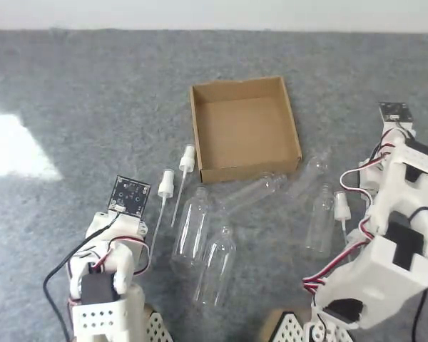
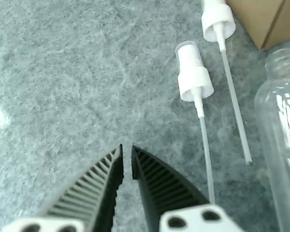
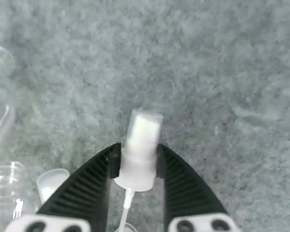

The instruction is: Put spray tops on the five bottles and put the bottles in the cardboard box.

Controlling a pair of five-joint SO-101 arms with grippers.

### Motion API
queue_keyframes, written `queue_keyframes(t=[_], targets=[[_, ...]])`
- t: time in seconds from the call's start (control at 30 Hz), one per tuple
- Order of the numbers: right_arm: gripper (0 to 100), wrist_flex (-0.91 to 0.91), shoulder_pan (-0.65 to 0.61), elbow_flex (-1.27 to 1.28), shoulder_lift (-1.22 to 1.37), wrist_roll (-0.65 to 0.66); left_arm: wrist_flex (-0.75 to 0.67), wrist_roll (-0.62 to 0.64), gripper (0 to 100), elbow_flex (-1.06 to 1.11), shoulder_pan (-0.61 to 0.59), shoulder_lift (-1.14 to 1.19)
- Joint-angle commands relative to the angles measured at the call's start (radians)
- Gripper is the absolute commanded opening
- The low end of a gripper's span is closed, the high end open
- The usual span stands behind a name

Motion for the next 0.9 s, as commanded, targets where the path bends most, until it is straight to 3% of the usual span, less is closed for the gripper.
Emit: queue_keyframes(t=[0.0, 0.33, 0.6, 0.73, 0.87], targets=[[2.3, -0.019, 0.019, -0.049, -0.012, 0.011, -0.005, -0.008, 3, -0.010, -0.002, -0.026], [20.3, -0.013, 0.042, -0.043, 0.051, 0.009, -0.005, -0.008, 3, -0.010, -0.005, -0.026], [0.0, 0.019, 0.033, -0.057, -0.007, 0.006, -0.005, -0.009, 3, -0.010, -0.006, -0.026], [1.5, 0.150, -0.039, -0.107, -0.148, -0.002, -0.014, -0.018, 3, -0.010, -0.009, -0.026], [0.9, 0.269, -0.177, -0.157, -0.320, -0.080, -0.012, -0.155, 3, -0.010, -0.092, -0.026]])
